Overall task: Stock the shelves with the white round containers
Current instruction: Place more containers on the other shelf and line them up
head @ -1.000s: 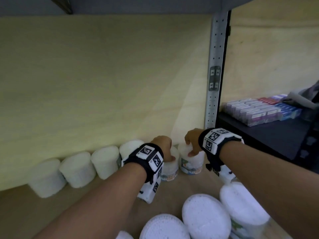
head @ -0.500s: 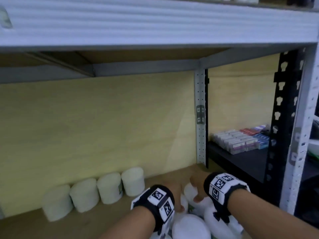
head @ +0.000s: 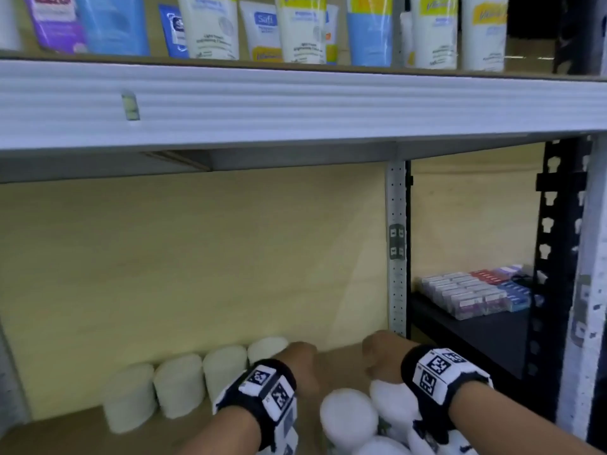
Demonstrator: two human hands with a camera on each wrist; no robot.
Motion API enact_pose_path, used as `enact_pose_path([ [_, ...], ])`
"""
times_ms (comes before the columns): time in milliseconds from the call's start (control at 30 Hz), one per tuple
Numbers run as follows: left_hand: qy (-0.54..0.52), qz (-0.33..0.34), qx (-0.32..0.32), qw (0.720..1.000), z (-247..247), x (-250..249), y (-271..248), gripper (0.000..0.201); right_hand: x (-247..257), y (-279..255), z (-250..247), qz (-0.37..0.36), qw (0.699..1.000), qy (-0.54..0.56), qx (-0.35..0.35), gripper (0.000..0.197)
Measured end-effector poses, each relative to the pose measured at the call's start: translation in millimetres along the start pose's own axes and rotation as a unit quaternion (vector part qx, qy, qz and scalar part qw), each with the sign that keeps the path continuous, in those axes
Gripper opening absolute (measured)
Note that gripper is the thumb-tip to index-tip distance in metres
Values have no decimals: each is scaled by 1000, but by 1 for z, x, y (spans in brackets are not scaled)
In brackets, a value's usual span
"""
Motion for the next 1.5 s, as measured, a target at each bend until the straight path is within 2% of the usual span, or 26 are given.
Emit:
enact_pose_path([
  [167, -52, -65, -49, 995, -15, 90, -13, 52, 52, 35, -3, -45, 998, 48, -9, 44],
  [300, -57, -93, -66, 992, -17, 145, -17, 50, 97, 67, 5, -68, 997, 42, -10, 41],
  [400, -49, -110, -52, 991, -7, 175, -12, 52, 122, 90, 12, -75, 997, 25, -16, 41],
  [467, -43, -110, -51, 992, -4, 186, -4, 42, 136, 106, 16, -77, 997, 12, -14, 42],
  [500, -43, -110, -50, 992, -2, 190, 0, 36, 142, 113, 19, -78, 997, 7, -10, 43],
  [567, -50, -105, -56, 992, 0, 196, 9, 37, 155, 125, 23, -82, 997, -5, -7, 45],
  [667, -57, -95, -71, 991, 1, 200, 23, 9, 167, 140, 31, -85, 996, -25, 3, 49],
  [700, -59, -92, -67, 992, 4, 201, 26, 10, 170, 144, 34, -84, 996, -25, 8, 51],
  [767, -60, -91, -55, 992, 11, 202, 33, 43, 175, 150, 38, -81, 996, -31, 16, 55],
  [833, -67, -94, -57, 992, 17, 203, 37, 58, 178, 155, 42, -78, 996, -35, 22, 57],
  [1000, -70, -99, -55, 991, 26, 207, 42, 59, 178, 164, 50, -71, 996, -45, 25, 61],
  [1167, -66, -98, -67, 991, 23, 205, 43, 54, 179, 167, 51, -76, 996, -52, 17, 59],
  [1500, -74, -99, -87, 988, 25, 207, 42, 57, 180, 168, 53, -83, 995, -50, 12, 56],
])
Point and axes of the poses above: each hand's wrist, its own y-axis towards the middle knuckle, its own z-axis out of the palm, x = y × z, the point moved 10 cm from there along y, towards the middle knuckle, and after that the axes turned 8 degrees about y, right-handed, at the moved point
